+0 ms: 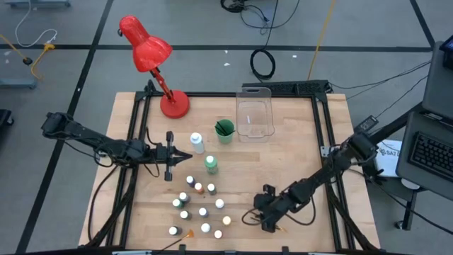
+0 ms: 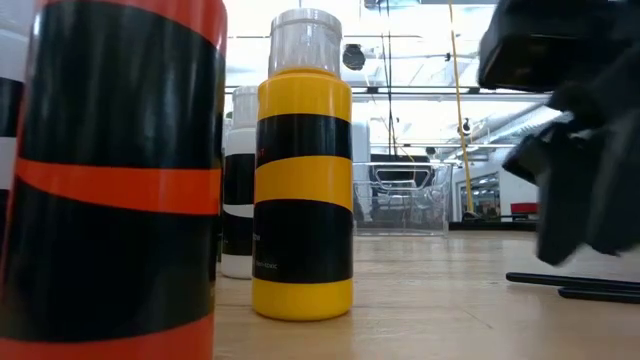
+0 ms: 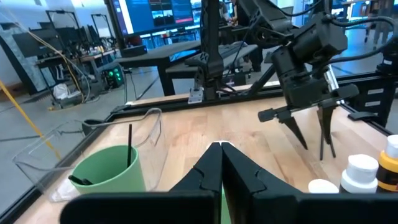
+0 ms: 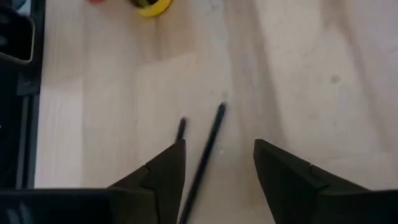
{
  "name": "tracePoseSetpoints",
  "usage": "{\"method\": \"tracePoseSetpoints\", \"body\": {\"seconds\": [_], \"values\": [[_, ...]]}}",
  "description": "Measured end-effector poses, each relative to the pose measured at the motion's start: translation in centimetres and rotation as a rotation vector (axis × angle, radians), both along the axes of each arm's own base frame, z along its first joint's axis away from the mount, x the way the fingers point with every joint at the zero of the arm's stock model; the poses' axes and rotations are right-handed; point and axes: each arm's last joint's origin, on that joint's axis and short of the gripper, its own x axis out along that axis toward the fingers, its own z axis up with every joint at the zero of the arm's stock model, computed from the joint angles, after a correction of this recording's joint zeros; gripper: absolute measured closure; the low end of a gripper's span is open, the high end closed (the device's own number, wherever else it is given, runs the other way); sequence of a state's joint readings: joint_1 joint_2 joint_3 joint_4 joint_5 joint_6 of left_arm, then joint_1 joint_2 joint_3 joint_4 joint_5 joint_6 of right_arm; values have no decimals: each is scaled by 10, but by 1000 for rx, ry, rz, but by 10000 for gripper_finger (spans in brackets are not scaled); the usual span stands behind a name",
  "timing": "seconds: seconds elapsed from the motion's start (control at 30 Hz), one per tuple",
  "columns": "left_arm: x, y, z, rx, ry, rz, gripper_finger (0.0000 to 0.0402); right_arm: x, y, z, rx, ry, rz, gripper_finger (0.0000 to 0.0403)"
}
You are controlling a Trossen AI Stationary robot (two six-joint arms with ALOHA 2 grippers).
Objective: Pick & Place Paint Supplies
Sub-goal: Put the orange paint brush into the green cup
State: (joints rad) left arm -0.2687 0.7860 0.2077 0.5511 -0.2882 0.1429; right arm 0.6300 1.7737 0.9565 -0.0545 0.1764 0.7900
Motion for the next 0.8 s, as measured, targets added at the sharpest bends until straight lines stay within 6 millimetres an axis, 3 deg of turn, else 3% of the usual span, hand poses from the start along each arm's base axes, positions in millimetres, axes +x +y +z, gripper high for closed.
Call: {"method": "tracePoseSetpoints", "body": {"seconds": [0.37,0.8], "values": [[0,0,0,7,2,0,396,-6,14,-15,-65,-21,-34,254],[0,0,0,10,1,0,396,-13,8,-21,-186,23,-85,296]]}}
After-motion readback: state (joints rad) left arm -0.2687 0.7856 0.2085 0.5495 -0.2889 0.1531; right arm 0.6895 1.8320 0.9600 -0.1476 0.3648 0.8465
